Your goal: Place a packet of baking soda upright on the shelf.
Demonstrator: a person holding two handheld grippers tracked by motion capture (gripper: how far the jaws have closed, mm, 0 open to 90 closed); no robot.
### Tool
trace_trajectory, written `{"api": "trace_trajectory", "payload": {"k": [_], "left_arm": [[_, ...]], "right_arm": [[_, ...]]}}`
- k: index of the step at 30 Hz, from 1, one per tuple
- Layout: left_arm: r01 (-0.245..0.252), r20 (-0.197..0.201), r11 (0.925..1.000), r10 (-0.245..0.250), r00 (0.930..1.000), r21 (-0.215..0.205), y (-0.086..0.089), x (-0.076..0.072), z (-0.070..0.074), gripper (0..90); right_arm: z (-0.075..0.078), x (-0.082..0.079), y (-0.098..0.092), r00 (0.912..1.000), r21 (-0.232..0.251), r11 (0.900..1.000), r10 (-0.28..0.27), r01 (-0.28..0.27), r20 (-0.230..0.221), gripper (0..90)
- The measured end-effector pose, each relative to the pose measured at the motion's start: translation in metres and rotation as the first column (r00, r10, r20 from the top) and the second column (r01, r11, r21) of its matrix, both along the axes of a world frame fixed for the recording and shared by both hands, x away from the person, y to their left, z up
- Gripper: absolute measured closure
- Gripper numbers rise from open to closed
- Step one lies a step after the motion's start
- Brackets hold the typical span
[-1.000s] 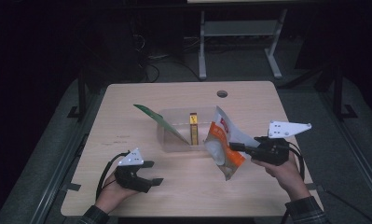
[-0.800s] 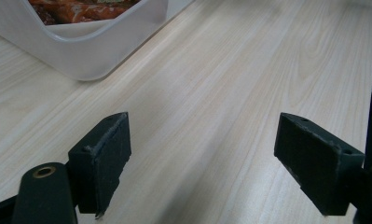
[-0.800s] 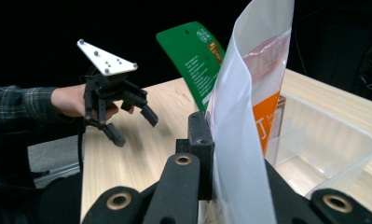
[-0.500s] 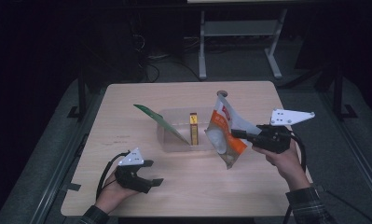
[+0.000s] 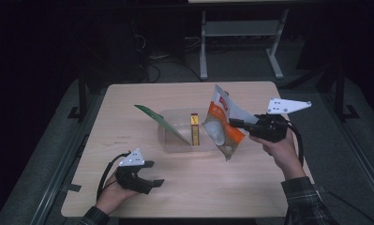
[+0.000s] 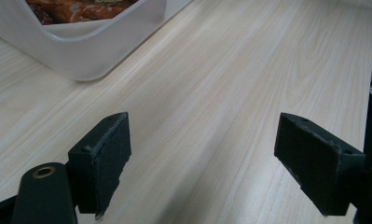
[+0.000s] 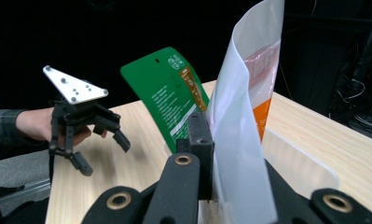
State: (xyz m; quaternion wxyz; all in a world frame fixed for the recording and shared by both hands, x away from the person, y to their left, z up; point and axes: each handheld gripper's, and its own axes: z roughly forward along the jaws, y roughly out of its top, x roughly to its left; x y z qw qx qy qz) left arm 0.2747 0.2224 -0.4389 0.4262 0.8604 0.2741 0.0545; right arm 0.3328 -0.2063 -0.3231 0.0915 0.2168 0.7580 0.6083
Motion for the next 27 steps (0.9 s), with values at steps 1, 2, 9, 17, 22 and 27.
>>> {"api": "trace_trajectory", "payload": {"k": [1,2,9,17,22,27], "left_arm": [[0.000,0.000,1.0000,0.000,1.0000,0.000,0.000,0.000,0.000,18.1],[0.000,0.001,1.0000,0.000,1.0000,-0.001,0.000,0.000,0.000,18.0],[-0.003,-0.004,1.0000,0.003,1.0000,-0.003,0.001,0.001,-0.001,18.1],[-0.004,-0.007,1.0000,0.004,1.0000,-0.001,0.001,0.002,-0.001,18.0],[-0.011,-0.012,0.9999,0.011,0.9999,-0.006,0.003,0.003,-0.002,18.1],[-0.015,-0.013,0.9999,0.015,0.9998,-0.007,0.004,0.004,-0.002,18.0]], "right_arm": [[0.000,0.002,0.000,1.0000,-0.001,1.000,-0.005,0.005,0.002,90.0],[0.001,0.004,0.001,1.0000,0.004,1.000,-0.009,0.009,-0.002,90.0],[-0.001,0.019,0.004,0.9996,0.017,1.000,-0.026,0.026,-0.011,90.0],[-0.003,0.038,0.011,0.9984,0.017,0.998,-0.052,0.053,-0.022,90.0],[-0.003,0.047,0.013,0.9975,0.024,0.997,-0.068,0.068,-0.020,90.0],[-0.004,0.057,0.016,0.9966,0.030,0.996,-0.079,0.079,-0.023,90.0]]}}
